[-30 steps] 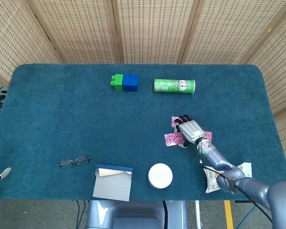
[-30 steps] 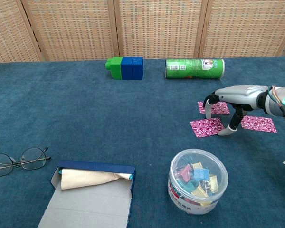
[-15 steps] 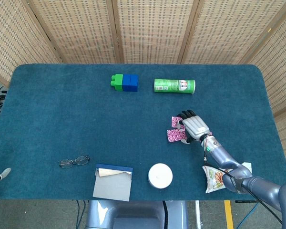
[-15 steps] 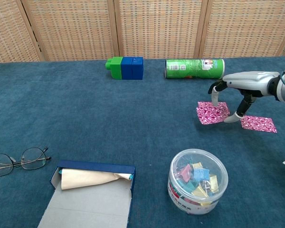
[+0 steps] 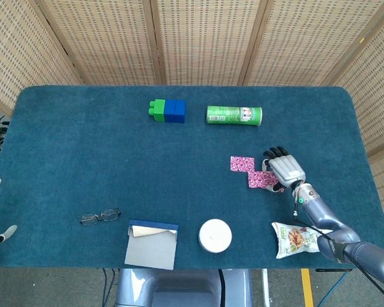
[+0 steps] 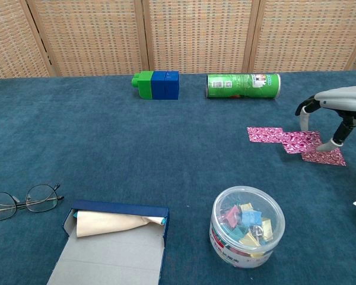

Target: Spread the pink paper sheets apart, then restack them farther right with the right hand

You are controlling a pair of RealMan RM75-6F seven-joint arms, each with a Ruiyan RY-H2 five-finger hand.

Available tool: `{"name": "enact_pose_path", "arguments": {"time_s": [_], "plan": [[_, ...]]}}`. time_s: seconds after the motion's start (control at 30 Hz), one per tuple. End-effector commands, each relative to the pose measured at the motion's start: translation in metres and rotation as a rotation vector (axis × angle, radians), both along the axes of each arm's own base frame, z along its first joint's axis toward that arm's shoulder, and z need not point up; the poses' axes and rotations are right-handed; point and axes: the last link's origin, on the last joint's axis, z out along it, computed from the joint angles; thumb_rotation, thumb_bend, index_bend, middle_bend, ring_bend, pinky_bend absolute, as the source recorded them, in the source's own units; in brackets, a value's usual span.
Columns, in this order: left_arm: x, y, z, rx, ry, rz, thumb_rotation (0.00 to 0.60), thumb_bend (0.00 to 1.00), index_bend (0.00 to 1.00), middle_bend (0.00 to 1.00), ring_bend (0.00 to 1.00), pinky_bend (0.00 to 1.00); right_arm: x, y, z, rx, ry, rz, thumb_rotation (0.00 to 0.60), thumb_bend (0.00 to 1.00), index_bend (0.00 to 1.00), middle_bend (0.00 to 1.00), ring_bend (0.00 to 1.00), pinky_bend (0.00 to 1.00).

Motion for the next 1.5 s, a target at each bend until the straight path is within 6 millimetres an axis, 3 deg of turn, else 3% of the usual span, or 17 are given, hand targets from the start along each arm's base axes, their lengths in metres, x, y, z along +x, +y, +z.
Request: {"name": "enact_pose_path", "arguments": {"time_s": [0.03, 0.43, 0.97, 1.2, 1.5], "plan": [[0.000, 0.000, 0.000, 0.001, 0.000, 0.001, 0.559, 0.11, 0.02, 0.00, 0.00, 0.00, -0.011, 0.002, 0.003, -0.004, 0.015, -0.021, 0.600, 0.36, 0.42, 0.16, 0.00, 0.00], [0.004, -0.003, 0.000, -0.001, -0.004, -0.008, 0.560, 0.11, 0.02, 0.00, 0.00, 0.00, -0.031, 0.003, 0.006, -0.012, 0.040, -0.045, 0.600, 0.34, 0.40, 0.16, 0.00, 0.00], [0.003, -0.002, 0.001, 0.001, -0.003, -0.006, 0.560, 0.11, 0.02, 0.00, 0.00, 0.00, -0.026, 0.000, 0.009, -0.011, 0.039, -0.040, 0.600, 0.26, 0.28, 0.12, 0.00, 0.00], [0.003, -0.002, 0.000, -0.001, -0.003, -0.009, 0.559, 0.11, 0.02, 0.00, 0.00, 0.00, -0.001, -0.007, 0.008, -0.021, -0.014, 0.001, 0.600, 0.26, 0.28, 0.12, 0.00, 0.00], [0.001, -0.003, 0.001, 0.002, -0.005, -0.002, 0.561, 0.11, 0.02, 0.00, 0.00, 0.00, 0.036, -0.027, -0.008, -0.027, -0.066, 0.010, 0.600, 0.26, 0.28, 0.12, 0.00, 0.00]]}}
